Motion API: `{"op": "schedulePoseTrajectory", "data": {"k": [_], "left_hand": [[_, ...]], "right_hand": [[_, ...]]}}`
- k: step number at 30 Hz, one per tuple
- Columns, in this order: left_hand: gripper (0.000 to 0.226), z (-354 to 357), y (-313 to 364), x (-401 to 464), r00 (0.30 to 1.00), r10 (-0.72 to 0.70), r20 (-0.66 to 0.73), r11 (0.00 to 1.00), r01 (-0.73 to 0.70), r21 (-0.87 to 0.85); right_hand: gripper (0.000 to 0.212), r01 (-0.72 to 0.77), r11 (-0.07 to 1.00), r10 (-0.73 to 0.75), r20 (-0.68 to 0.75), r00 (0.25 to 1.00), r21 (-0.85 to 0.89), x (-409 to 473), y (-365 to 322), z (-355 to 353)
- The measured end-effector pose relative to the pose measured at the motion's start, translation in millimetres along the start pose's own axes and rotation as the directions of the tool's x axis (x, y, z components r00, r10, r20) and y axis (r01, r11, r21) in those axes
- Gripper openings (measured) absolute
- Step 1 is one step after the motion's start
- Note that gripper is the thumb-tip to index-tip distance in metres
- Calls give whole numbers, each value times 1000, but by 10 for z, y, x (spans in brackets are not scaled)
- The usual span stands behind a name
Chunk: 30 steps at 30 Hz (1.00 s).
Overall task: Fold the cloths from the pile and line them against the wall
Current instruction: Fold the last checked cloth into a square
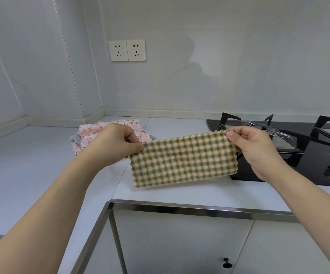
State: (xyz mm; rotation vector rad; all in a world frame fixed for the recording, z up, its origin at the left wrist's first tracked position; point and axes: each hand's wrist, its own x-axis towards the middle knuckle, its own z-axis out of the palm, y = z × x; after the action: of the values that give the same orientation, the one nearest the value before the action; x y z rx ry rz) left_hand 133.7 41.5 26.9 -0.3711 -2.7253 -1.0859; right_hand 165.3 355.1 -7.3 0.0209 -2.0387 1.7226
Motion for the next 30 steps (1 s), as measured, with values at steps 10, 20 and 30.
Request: {"op": "schedulePoseTrajectory", "data": {"k": [10, 20, 30], "left_hand": [[16, 21, -62, 36, 995, -46, 92, 998, 50, -45], [16, 123, -158, 84, 989, -82, 125, 994, 89, -55], [17, 478, -382, 220, 990, -122, 72, 987, 129, -100]], "right_hand": [[12, -47, 998, 47, -2, 999, -46, 25, 182, -18], [12, -64, 992, 65, 6, 998, -111, 116, 304, 11], [11, -23, 758, 36, 6, 999, -652, 507, 491, 322]]}}
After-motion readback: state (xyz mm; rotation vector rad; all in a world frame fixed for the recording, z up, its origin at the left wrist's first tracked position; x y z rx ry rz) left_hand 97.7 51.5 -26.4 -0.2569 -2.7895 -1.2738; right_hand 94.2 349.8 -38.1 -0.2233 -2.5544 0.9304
